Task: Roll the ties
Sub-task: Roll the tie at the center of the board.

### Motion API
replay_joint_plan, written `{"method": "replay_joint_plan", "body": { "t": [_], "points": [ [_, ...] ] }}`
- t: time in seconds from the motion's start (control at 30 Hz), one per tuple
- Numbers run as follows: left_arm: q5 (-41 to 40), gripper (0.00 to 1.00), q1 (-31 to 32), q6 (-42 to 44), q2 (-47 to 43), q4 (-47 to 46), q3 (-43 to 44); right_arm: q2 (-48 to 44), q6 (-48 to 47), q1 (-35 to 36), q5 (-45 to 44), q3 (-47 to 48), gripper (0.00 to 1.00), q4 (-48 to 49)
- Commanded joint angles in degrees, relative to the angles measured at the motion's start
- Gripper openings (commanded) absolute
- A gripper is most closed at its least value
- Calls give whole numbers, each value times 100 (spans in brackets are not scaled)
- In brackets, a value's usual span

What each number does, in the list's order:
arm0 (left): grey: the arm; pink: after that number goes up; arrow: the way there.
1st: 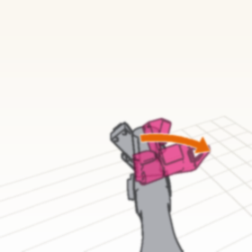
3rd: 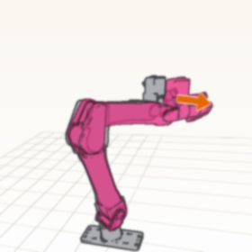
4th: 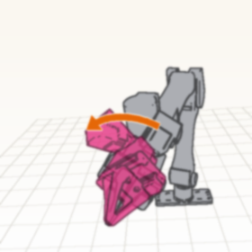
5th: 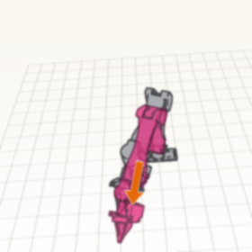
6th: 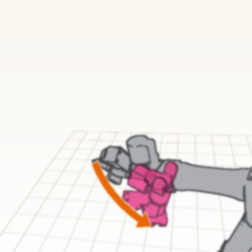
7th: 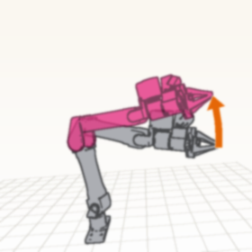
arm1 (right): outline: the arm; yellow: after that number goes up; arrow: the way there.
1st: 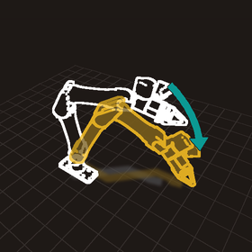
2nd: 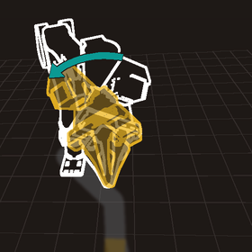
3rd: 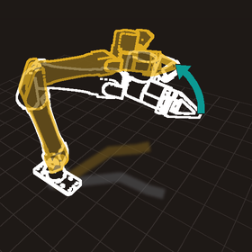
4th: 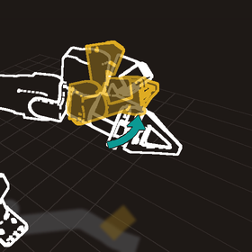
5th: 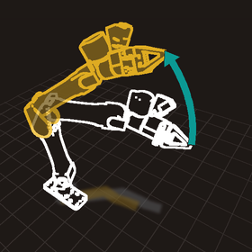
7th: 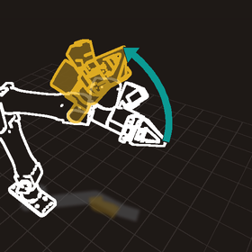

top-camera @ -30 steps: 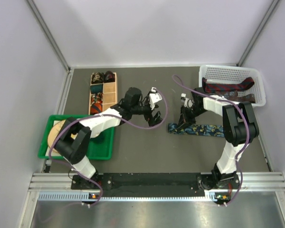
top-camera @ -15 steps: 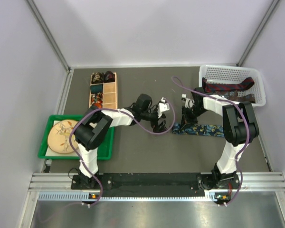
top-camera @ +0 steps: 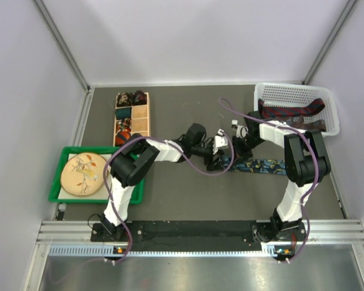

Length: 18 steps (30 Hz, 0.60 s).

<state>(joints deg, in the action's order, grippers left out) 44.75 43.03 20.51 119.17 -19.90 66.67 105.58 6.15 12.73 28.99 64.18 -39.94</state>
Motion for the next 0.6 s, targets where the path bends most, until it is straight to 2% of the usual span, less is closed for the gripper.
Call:
{"method": "replay_joint_plan", "body": {
  "t": [0.0, 0.03, 0.17, 0.27, 0.43, 0.57],
  "points": [
    [-159, 73, 162, -21, 220, 3, 636, 261, -255, 72, -693, -81, 0, 66],
    [-195, 67, 206, -21, 255, 73, 723, 270, -272, 72, -685, -81, 0, 57],
    [-327, 60, 294, 172, 317, 529, 891, 270, -264, 72, -544, -90, 0, 92],
    [-441, 56, 329, 330, 334, 916, 909, 314, -237, 72, -448, -81, 0, 144],
    [-564, 51, 329, 515, 247, 1058, 558, 349, -255, 106, -193, -73, 0, 250],
    [-678, 38, 329, 664, 63, 1181, 303, 341, -281, 255, 280, -125, 0, 434]
  ]
}}
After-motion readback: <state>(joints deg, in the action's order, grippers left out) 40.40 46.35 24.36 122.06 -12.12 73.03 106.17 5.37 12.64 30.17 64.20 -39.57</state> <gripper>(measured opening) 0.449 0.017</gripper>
